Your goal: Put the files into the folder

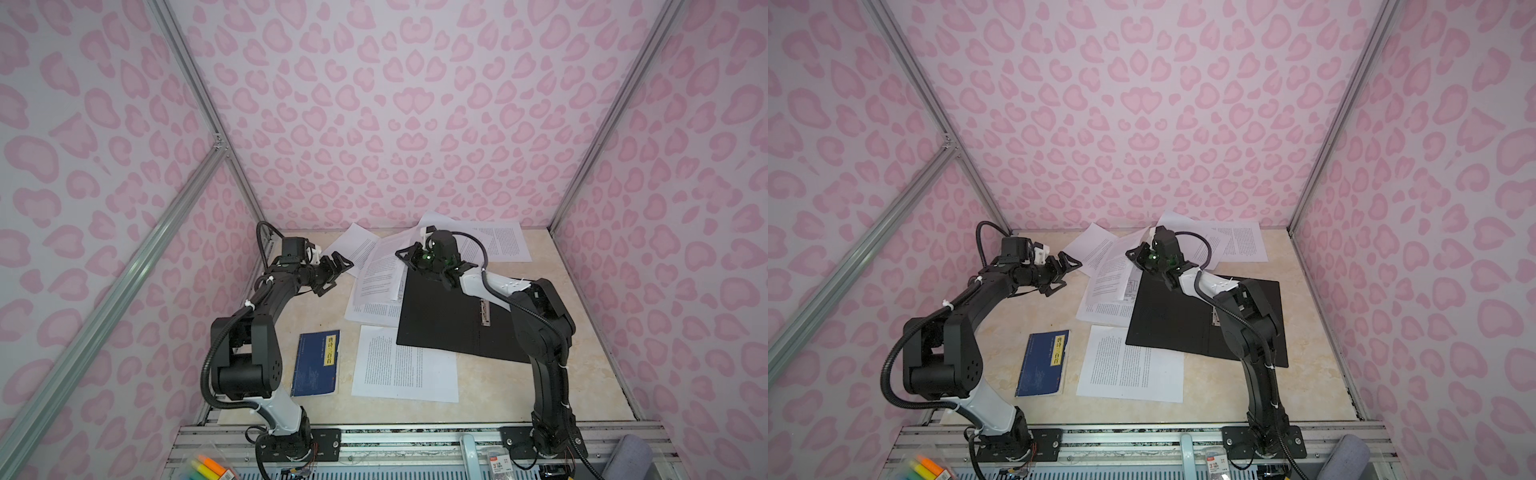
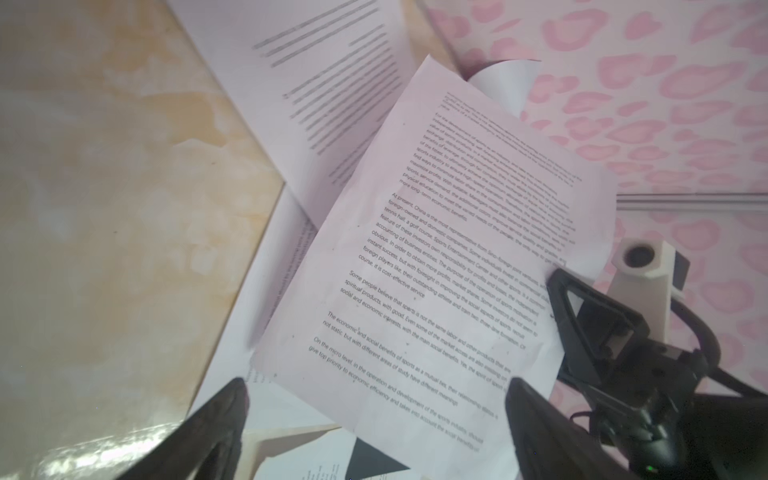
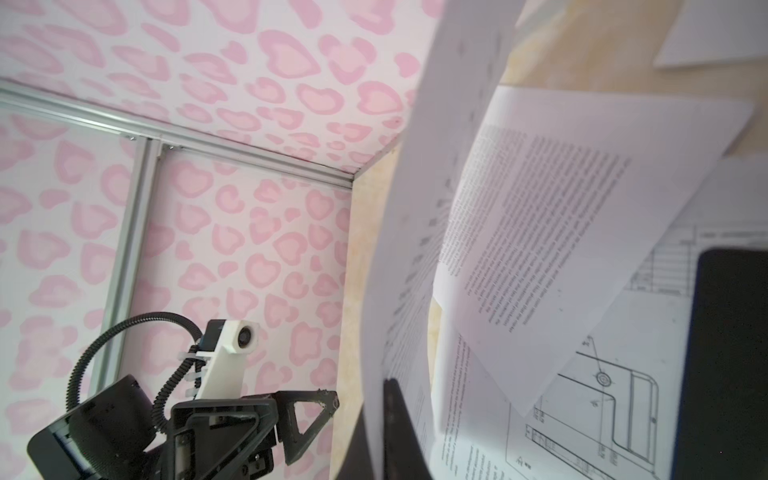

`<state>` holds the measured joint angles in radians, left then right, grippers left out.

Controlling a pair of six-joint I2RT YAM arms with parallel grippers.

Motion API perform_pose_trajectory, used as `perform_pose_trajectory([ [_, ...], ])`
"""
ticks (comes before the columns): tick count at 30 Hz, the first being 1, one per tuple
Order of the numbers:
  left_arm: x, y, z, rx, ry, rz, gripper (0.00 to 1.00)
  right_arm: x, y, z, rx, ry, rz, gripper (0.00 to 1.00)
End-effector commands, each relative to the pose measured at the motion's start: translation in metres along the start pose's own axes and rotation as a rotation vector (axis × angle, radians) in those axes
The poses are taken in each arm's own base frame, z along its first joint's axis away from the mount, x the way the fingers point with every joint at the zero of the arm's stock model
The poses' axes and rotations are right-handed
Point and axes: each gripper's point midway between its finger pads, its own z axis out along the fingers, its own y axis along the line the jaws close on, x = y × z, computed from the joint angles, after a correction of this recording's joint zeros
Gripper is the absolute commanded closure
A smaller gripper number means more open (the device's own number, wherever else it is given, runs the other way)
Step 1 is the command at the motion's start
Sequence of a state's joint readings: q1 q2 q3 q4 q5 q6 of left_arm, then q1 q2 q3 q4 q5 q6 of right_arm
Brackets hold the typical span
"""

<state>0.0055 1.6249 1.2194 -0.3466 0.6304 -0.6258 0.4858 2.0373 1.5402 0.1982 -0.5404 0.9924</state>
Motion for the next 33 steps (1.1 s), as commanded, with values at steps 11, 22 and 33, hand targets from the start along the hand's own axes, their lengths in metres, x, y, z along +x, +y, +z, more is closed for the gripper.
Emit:
perform_pose_trajectory([
  [11, 0.139, -0.08, 0.06, 0.007, 0.287, 0.336, 0.02, -0.017, -0.104, -0.223, 0.461, 0.377, -0.212, 1.0],
  [22, 0.218, -0.075, 0.168, -0.035, 0.524, 0.35, 0.02, -0.024, -0.201, -0.327, 0.79, 0.278, -0.099, 1.0],
  [33, 0.211, -0.022, 0.187, -0.137, 0.509, 0.192, 0.02, -0.038, -0.227, -0.342, 0.995, 0.258, -0.105, 1.0],
])
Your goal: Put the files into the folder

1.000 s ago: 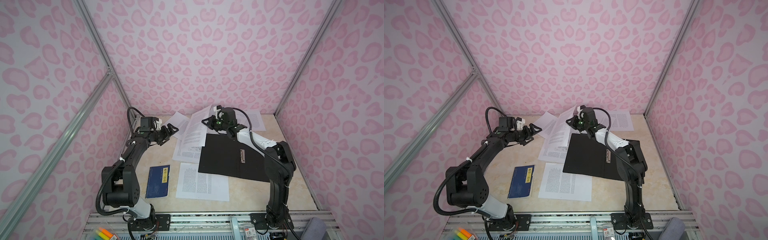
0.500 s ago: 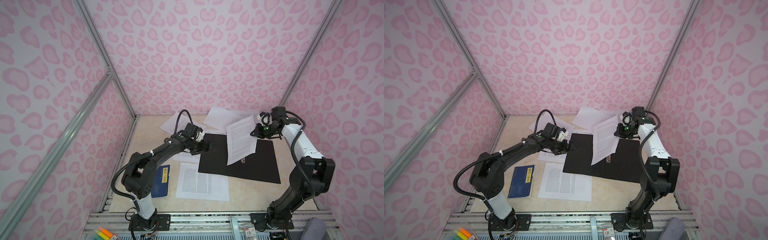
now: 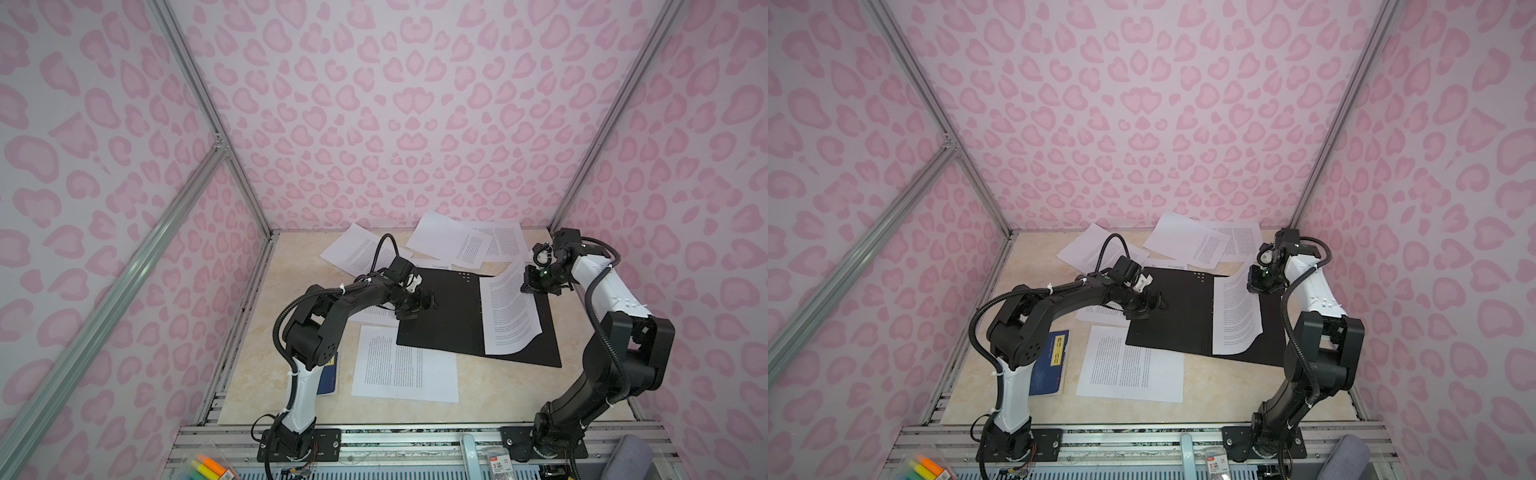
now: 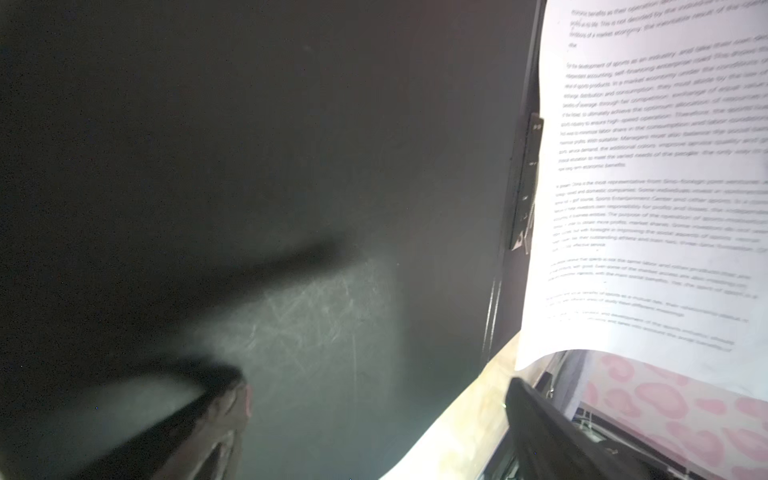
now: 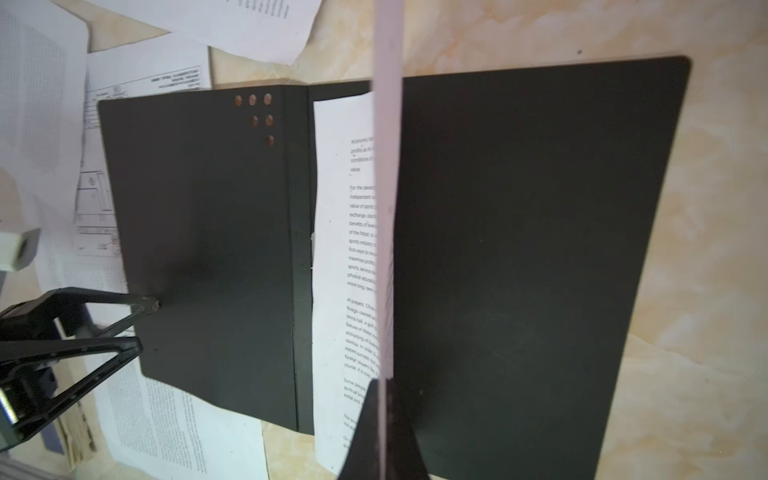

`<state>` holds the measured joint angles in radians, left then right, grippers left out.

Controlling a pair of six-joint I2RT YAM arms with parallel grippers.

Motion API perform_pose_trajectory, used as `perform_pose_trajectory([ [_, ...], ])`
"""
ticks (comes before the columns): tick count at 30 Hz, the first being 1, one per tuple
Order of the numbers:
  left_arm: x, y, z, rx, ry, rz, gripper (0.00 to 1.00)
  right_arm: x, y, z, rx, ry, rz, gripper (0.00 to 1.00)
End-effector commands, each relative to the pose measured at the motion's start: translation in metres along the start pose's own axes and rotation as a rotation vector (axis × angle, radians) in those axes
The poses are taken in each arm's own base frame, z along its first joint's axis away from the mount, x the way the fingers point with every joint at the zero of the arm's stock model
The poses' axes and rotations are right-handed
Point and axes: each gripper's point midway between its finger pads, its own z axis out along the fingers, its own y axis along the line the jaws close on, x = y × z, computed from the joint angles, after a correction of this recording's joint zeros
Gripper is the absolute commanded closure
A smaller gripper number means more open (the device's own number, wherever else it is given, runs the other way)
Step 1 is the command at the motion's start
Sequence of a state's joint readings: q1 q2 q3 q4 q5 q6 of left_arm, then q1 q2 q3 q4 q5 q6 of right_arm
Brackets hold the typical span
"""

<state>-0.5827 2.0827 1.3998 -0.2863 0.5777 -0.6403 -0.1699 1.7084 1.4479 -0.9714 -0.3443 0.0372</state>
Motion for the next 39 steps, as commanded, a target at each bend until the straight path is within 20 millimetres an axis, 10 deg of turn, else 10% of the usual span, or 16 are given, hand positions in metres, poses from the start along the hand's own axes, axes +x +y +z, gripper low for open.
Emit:
perform_pose_trajectory([
  [1, 0.002, 0.037, 0.001, -0.101, -0.017, -0.1, 0.02, -0.004, -0.029, 0.0, 0.159, -0.009, 0.021, 1.0],
  [8, 0.006, 0.07, -0.008, -0.139, -0.02, -0.178, 0.02, -0.014, -0.053, -0.007, 0.225, -0.078, 0.06, 1.0],
  [25, 0.008, 0.075, -0.006, -0.12, -0.001, -0.2, 0.02, -0.001, -0.061, 0.032, 0.21, -0.028, 0.05, 0.98],
  [31, 0.006, 0.074, -0.007, -0.121, -0.007, -0.201, 0.02, -0.001, -0.076, 0.032, 0.296, -0.054, 0.072, 0.53],
  [33, 0.006, 0.074, -0.007, -0.12, -0.009, -0.203, 0.02, -0.002, -0.084, 0.027, 0.331, -0.091, 0.093, 0.02],
  [39, 0.005, 0.074, -0.008, -0.12, -0.014, -0.205, 0.02, -0.01, -0.087, -0.01, 0.377, -0.251, 0.193, 0.01],
])
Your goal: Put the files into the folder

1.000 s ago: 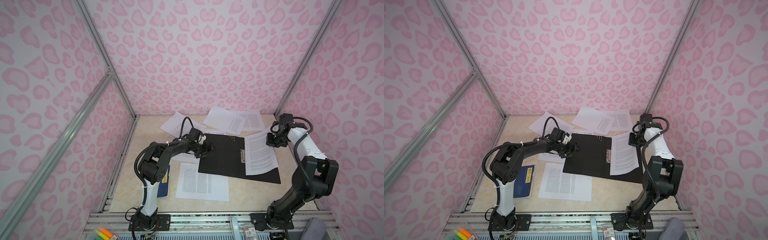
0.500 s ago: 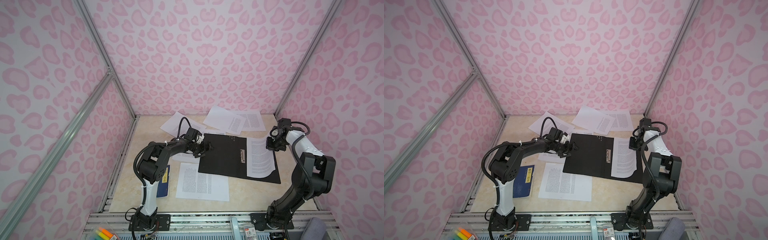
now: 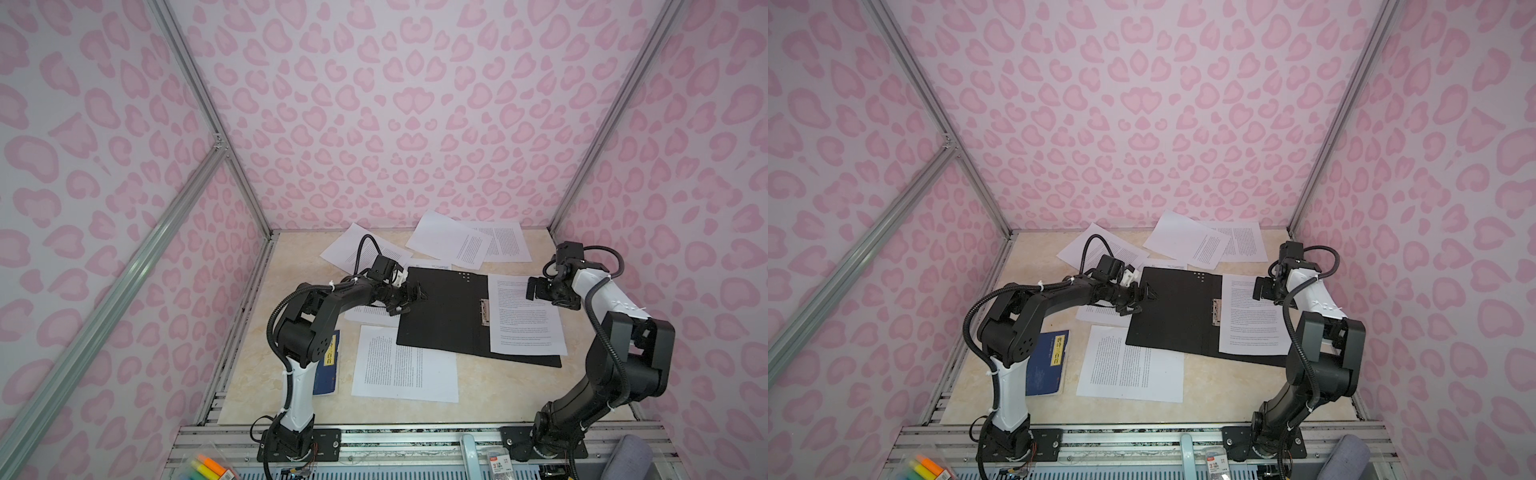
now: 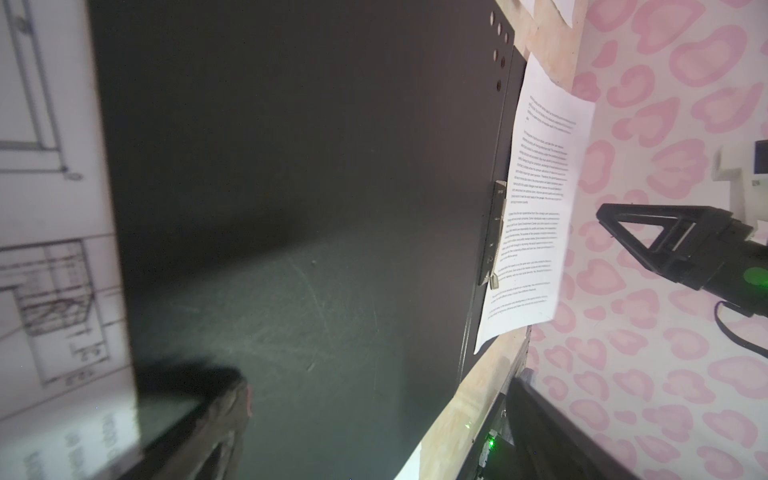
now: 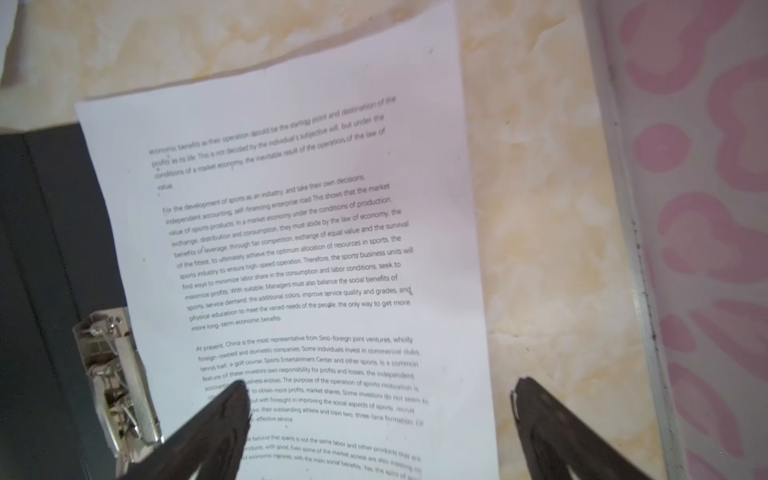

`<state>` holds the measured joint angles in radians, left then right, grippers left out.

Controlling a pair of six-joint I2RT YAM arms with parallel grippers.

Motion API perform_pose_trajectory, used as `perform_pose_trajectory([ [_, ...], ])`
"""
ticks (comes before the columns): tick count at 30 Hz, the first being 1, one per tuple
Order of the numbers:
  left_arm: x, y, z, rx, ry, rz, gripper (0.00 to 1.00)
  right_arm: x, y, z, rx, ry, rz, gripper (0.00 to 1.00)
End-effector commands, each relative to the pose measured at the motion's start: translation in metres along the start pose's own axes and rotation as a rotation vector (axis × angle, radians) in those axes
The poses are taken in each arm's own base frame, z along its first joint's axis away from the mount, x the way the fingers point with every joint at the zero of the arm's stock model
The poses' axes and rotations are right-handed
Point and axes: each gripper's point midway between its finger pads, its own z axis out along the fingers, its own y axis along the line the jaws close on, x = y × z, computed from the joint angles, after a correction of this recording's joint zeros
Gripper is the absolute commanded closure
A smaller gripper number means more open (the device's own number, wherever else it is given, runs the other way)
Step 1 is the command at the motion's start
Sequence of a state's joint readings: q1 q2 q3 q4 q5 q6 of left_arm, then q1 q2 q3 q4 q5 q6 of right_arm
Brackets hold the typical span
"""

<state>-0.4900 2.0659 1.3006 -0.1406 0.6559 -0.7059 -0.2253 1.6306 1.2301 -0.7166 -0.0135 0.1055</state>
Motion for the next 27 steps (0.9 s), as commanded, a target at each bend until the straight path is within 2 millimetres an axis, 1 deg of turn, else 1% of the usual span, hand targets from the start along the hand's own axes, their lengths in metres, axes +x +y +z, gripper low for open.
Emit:
perform_pose_trajectory([
  [1, 0.019, 0.053, 0.002, -0.209, 0.028, -0.108, 0.02, -0.015, -0.01, -0.023, 0.037, -0.116, 0.13, 0.01],
  [3, 0.018, 0.051, 0.001, -0.207, 0.026, -0.104, 0.02, -0.012, 0.001, -0.032, -0.05, -0.17, 0.182, 0.01],
  [4, 0.018, 0.051, 0.0, -0.206, 0.024, -0.103, 0.02, -0.014, 0.015, -0.038, -0.141, -0.201, 0.187, 0.01],
  [5, 0.019, 0.051, 0.0, -0.206, 0.026, -0.104, 0.02, -0.013, 0.026, -0.04, -0.203, -0.211, 0.184, 0.01],
  [6, 0.02, 0.051, 0.0, -0.207, 0.026, -0.103, 0.02, -0.009, 0.038, -0.041, -0.259, -0.202, 0.192, 0.04],
  [8, 0.02, 0.051, -0.001, -0.206, 0.024, -0.103, 0.02, 0.003, 0.064, -0.042, -0.349, -0.155, 0.173, 0.14],
  [9, 0.021, 0.051, -0.001, -0.204, 0.025, -0.105, 0.02, 0.01, 0.082, -0.041, -0.398, -0.138, 0.155, 0.22],
  [10, 0.021, 0.05, -0.001, -0.199, 0.023, -0.106, 0.02, 0.019, 0.096, -0.039, -0.435, -0.121, 0.143, 0.28],
  [11, 0.023, 0.051, -0.002, -0.199, 0.025, -0.107, 0.02, 0.031, 0.115, -0.037, -0.478, -0.095, 0.124, 0.37],
  [12, 0.022, 0.05, -0.003, -0.198, 0.021, -0.105, 0.02, 0.04, 0.127, -0.034, -0.501, -0.071, 0.113, 0.5],
  [13, 0.023, 0.051, -0.004, -0.201, 0.018, -0.104, 0.02, 0.051, 0.139, -0.029, -0.523, -0.038, 0.103, 0.6],
  [15, 0.024, 0.05, -0.005, -0.201, 0.017, -0.1, 0.02, 0.068, 0.157, -0.018, -0.563, 0.011, 0.082, 0.67],
  [19, 0.024, 0.048, -0.005, -0.194, 0.022, -0.103, 0.02, 0.095, 0.165, 0.008, -0.566, 0.085, 0.072, 0.71],
  [21, 0.025, 0.049, -0.005, -0.194, 0.024, -0.106, 0.02, 0.103, 0.168, 0.016, -0.573, 0.105, 0.068, 0.71],
  [24, 0.026, 0.05, -0.005, -0.194, 0.024, -0.108, 0.02, 0.109, 0.168, 0.025, -0.567, 0.123, 0.07, 0.72],
  [27, 0.027, 0.05, -0.005, -0.195, 0.024, -0.109, 0.02, 0.11, 0.17, 0.031, -0.566, 0.139, 0.069, 0.76],
])
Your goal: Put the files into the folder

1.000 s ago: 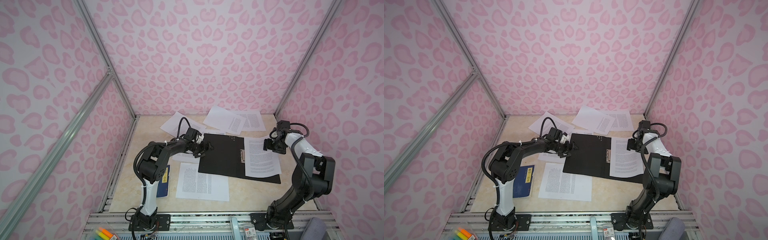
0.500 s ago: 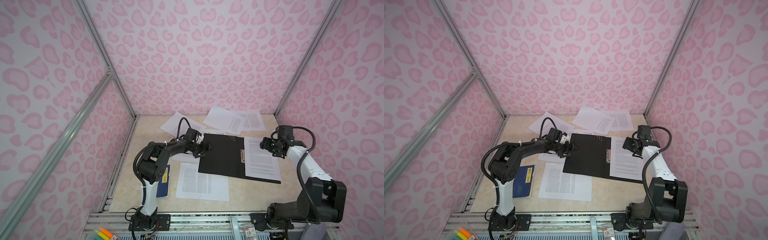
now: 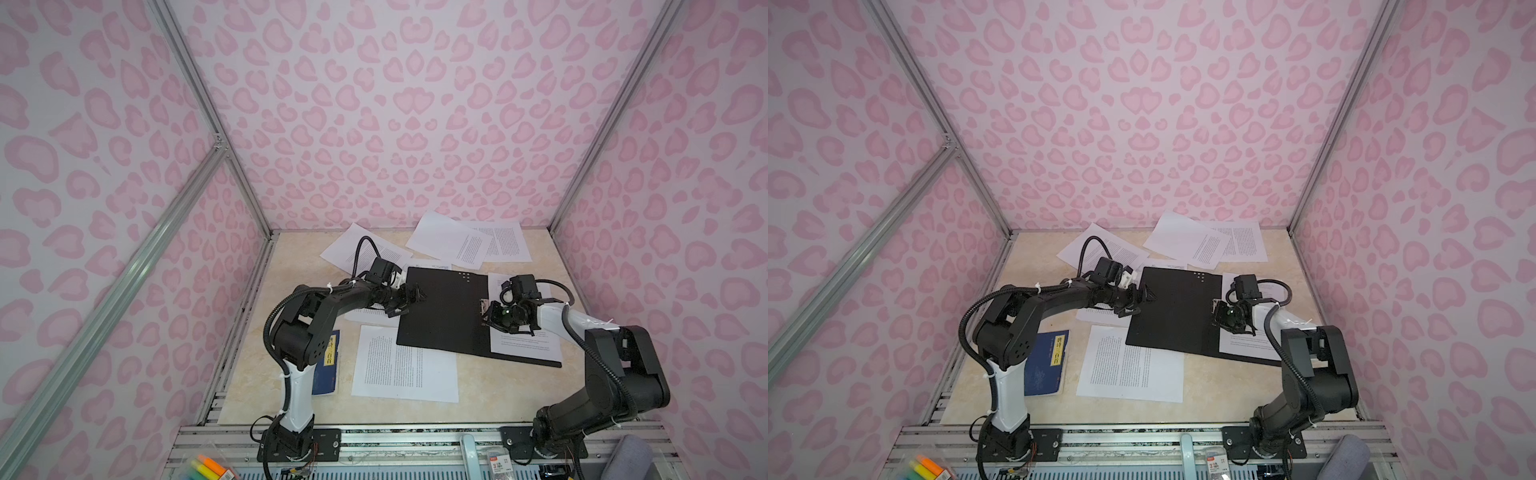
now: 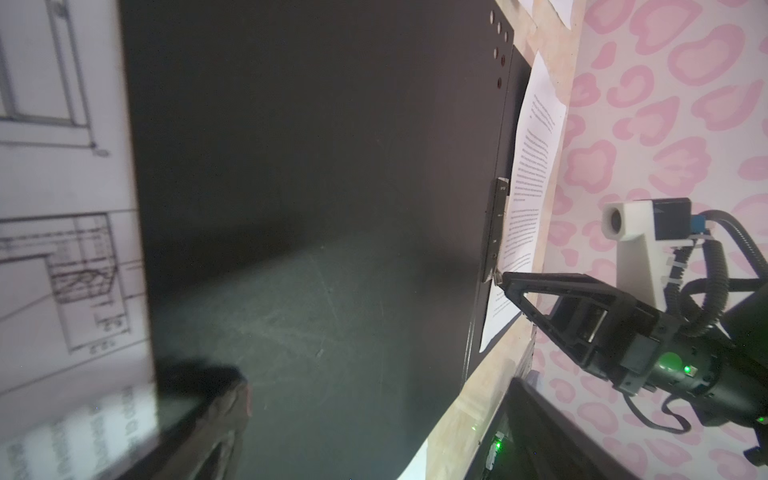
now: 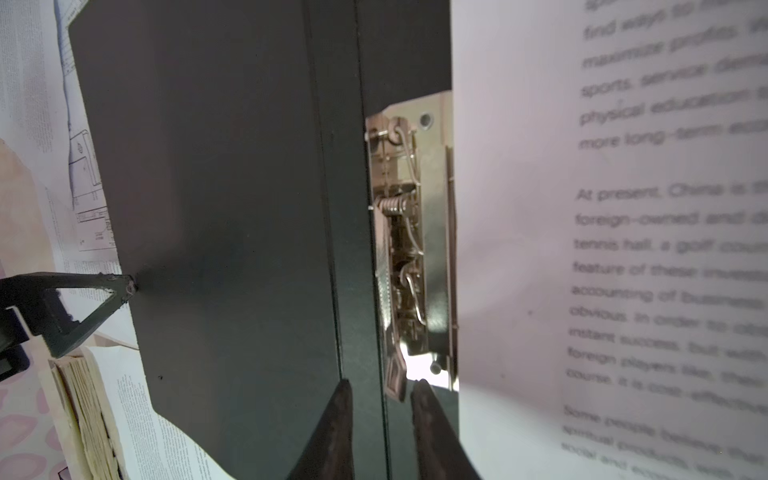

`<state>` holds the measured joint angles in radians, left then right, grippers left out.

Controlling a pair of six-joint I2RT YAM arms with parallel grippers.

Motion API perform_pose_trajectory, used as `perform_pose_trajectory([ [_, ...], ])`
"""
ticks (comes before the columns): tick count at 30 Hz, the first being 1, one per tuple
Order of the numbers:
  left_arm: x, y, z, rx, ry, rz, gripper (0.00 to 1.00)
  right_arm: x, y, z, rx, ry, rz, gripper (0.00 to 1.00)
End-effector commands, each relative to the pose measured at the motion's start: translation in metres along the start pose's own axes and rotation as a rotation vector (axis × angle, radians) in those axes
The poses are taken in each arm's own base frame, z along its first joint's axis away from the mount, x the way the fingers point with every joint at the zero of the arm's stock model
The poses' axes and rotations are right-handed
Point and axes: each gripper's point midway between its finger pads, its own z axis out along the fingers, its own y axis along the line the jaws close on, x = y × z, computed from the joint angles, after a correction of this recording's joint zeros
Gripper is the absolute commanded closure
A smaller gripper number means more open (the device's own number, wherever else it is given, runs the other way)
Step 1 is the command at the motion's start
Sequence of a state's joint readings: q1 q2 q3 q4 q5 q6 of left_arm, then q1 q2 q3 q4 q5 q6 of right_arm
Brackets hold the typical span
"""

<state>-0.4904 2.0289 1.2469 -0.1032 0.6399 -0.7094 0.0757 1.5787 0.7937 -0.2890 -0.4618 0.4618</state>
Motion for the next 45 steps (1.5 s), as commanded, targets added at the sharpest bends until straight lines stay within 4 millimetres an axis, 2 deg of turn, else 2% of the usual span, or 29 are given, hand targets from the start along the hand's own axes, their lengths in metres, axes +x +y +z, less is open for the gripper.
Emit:
perform_pose_trajectory([
  [1, 0.023, 0.048, 0.0, -0.195, 0.048, -0.117, 0.02, -0.006, 0.003, 0.006, -0.02, -0.014, 0.0, 0.77],
  [18, 0.022, 0.049, 0.003, -0.192, 0.049, -0.132, 0.02, -0.001, -0.012, 0.013, 0.008, 0.009, 0.031, 0.93],
  [19, 0.021, 0.05, 0.003, -0.193, 0.046, -0.136, 0.02, 0.0, -0.014, 0.014, 0.013, 0.009, 0.035, 0.99],
  [20, 0.021, 0.05, 0.004, -0.193, 0.046, -0.137, 0.02, 0.001, -0.017, 0.015, 0.016, 0.013, 0.042, 1.0],
  [25, 0.02, 0.051, 0.006, -0.191, 0.046, -0.149, 0.02, 0.009, -0.035, 0.022, 0.067, 0.036, 0.091, 1.0],
  [33, 0.021, 0.056, 0.007, -0.2, 0.04, -0.172, 0.02, 0.006, -0.063, 0.015, 0.147, -0.004, 0.181, 1.0],
  [35, 0.021, 0.056, 0.008, -0.198, 0.042, -0.173, 0.02, 0.001, -0.051, 0.012, 0.067, -0.023, 0.18, 1.0],
  [37, 0.022, 0.056, 0.008, -0.198, 0.044, -0.175, 0.02, -0.005, -0.03, 0.009, -0.024, -0.035, 0.15, 1.0],
  [38, 0.022, 0.057, 0.008, -0.199, 0.045, -0.176, 0.02, -0.008, -0.017, 0.006, -0.073, -0.035, 0.124, 0.91],
  [39, 0.022, 0.057, 0.008, -0.199, 0.044, -0.176, 0.02, -0.01, -0.007, 0.002, -0.105, -0.039, 0.105, 0.78],
  [42, 0.023, 0.058, 0.01, -0.195, 0.049, -0.178, 0.02, -0.017, 0.01, -0.012, -0.149, -0.088, 0.075, 0.51],
  [45, 0.022, 0.057, 0.01, -0.194, 0.048, -0.178, 0.02, -0.024, 0.009, -0.027, -0.151, -0.157, 0.089, 0.41],
])
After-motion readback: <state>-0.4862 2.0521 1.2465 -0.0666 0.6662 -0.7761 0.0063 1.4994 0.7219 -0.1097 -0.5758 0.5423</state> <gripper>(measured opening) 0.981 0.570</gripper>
